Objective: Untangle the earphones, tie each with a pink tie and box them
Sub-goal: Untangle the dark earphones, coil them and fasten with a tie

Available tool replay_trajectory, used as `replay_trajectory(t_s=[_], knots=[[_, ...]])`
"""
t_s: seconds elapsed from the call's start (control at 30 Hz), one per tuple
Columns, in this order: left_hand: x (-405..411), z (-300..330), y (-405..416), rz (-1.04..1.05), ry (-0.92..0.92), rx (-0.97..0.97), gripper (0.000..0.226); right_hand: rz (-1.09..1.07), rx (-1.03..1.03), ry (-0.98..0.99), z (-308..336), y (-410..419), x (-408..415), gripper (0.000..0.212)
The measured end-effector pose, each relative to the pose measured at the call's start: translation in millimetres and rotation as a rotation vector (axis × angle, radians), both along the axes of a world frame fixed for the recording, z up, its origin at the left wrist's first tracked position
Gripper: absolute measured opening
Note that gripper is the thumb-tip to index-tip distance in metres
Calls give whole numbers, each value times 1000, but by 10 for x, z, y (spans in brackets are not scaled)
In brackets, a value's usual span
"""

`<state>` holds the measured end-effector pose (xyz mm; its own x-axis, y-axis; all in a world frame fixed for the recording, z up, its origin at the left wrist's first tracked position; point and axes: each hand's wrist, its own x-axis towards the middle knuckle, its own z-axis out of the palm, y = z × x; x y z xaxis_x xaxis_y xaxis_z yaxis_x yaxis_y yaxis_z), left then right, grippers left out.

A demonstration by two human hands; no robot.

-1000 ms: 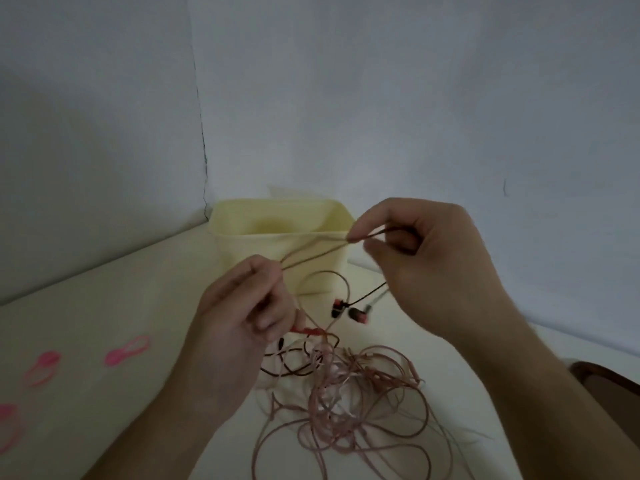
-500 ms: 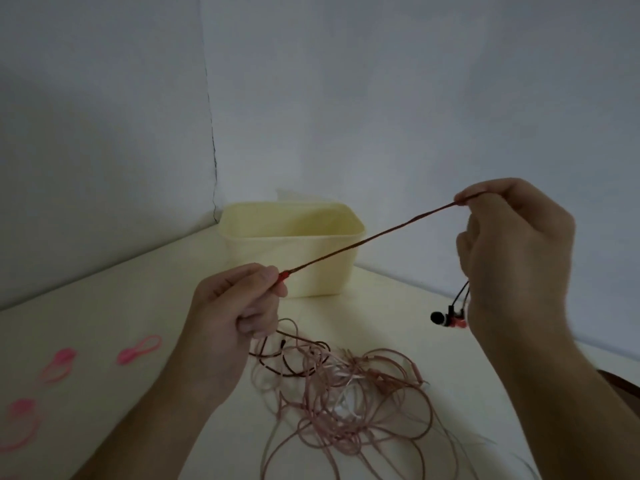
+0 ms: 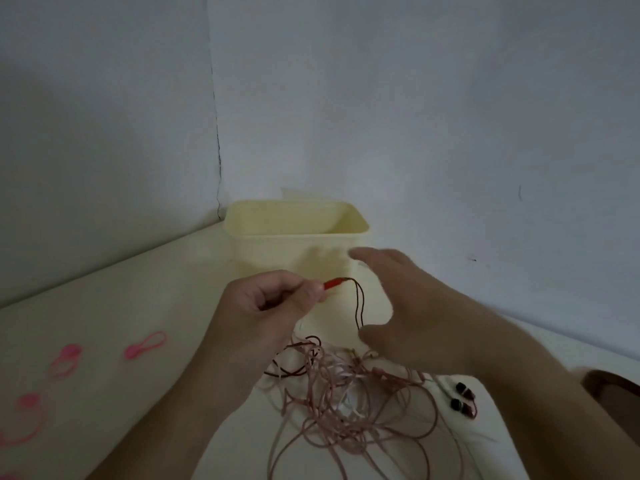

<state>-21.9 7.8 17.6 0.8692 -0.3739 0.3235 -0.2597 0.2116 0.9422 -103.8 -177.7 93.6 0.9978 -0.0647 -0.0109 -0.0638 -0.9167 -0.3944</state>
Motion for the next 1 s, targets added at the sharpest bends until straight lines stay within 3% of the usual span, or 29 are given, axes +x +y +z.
replay_trajectory(t_s=[0.07, 0.17, 0.2, 0.27, 0.37, 0.47, 0.7, 0.83, 0.87, 0.93, 1.0], knots=[[-32, -4, -28, 3, -19, 30, 31, 172, 47, -57, -13, 124, -33, 84], [-15, -27, -27, -20, -21, 75, 41, 244, 119, -91, -94, 229, 2, 17], [-4, -32, -17, -25, -11, 88, 47, 219, 108, -131, -96, 223, 8, 6], [20, -33, 5, -46, 25, 69, 51, 183, 122, -189, -76, 173, 31, 25], [44, -30, 13, -129, 67, -8, 48, 74, 569, -250, 5, 42, -12, 36], [54, -35, 19, -171, 76, -55, 43, 41, 1042, -358, 83, -60, -39, 32], [74, -70, 19, -165, -38, 9, 34, 1, 1588, -702, 196, -140, -105, 28], [127, -87, 50, -141, 10, -58, 20, -172, 1492, -749, 180, -291, -74, 28], [132, -87, 54, -134, 19, -91, 19, -282, 1353, -744, 152, -323, -47, 28], [128, -82, 47, -101, -2, -117, 17, -454, 861, -641, 73, -390, 10, 26], [97, -66, 25, -68, -34, -107, 17, -425, 418, -437, 18, -337, 8, 24]])
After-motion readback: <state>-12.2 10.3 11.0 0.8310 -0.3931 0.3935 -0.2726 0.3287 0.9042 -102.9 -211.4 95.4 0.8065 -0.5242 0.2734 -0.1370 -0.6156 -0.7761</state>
